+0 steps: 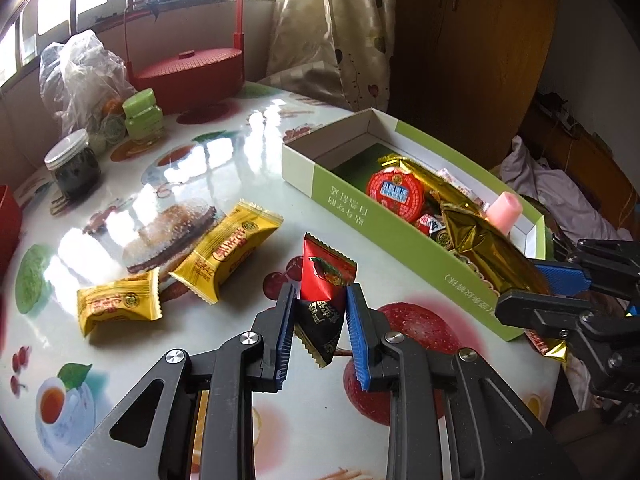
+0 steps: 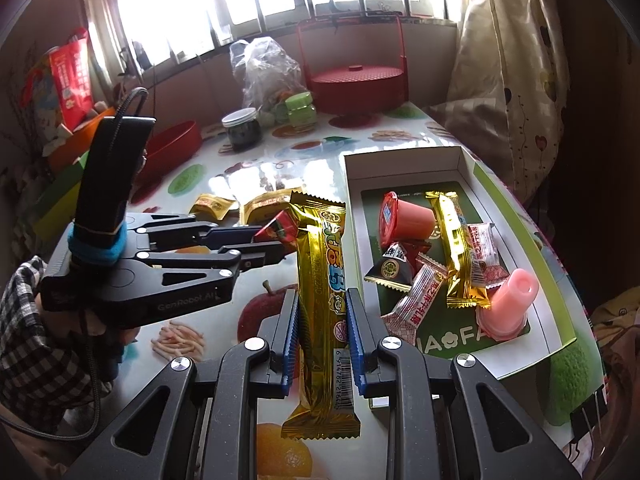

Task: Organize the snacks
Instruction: 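Grasp the red-black triangular candy with the left tool, then carry the gold bar and red-black candy toward the green box with both tools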

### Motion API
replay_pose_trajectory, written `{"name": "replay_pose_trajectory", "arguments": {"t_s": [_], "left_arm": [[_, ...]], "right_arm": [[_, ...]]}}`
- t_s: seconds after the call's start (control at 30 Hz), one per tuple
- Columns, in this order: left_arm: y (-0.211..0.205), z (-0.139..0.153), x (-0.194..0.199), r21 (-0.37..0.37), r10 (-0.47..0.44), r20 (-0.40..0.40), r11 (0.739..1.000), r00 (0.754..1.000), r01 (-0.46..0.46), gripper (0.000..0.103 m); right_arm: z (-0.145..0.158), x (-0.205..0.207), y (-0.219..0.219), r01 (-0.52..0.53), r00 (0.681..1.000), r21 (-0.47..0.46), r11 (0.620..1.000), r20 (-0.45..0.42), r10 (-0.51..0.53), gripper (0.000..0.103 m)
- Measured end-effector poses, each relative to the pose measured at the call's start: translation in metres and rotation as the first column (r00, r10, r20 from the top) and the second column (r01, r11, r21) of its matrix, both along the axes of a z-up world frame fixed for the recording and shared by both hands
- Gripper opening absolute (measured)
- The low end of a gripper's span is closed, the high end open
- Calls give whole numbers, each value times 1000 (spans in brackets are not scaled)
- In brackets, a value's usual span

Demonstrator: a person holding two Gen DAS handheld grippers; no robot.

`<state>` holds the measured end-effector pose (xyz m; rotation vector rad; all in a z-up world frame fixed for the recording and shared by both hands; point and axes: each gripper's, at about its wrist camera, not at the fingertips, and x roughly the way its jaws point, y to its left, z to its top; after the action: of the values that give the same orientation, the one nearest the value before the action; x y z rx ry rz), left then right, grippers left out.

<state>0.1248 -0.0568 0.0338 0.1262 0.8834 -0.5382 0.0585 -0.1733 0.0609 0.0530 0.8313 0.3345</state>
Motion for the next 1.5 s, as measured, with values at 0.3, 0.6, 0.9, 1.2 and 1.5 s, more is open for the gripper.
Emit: {"name": "replay_pose_trajectory", "arguments": {"t_s": [0.3,0.6,0.9,1.2,1.5], "left_arm": [[1,21,-2,-14,4,47,1000,999,-4,26],[-4,35,-2,-32,6,77,999,997,-4,26],[-17,44,1,-47,-10,95,999,995,15,26],[-37,51,10,-57,-43,109,997,993,49,27],[-58,47,29,-73,-66,87,995,994,73,27]], "right_arm": [[8,-2,-5,14,1000,1,1000,20,-14,21],[16,-4,-16,53,998,5,999,45,-53,21],[21,-3,-31,97,994,7,995,59,-97,21],[23,6,-50,162,985,-1,987,63,-161,21],[22,20,-70,225,973,-9,974,58,-224,21]]}}
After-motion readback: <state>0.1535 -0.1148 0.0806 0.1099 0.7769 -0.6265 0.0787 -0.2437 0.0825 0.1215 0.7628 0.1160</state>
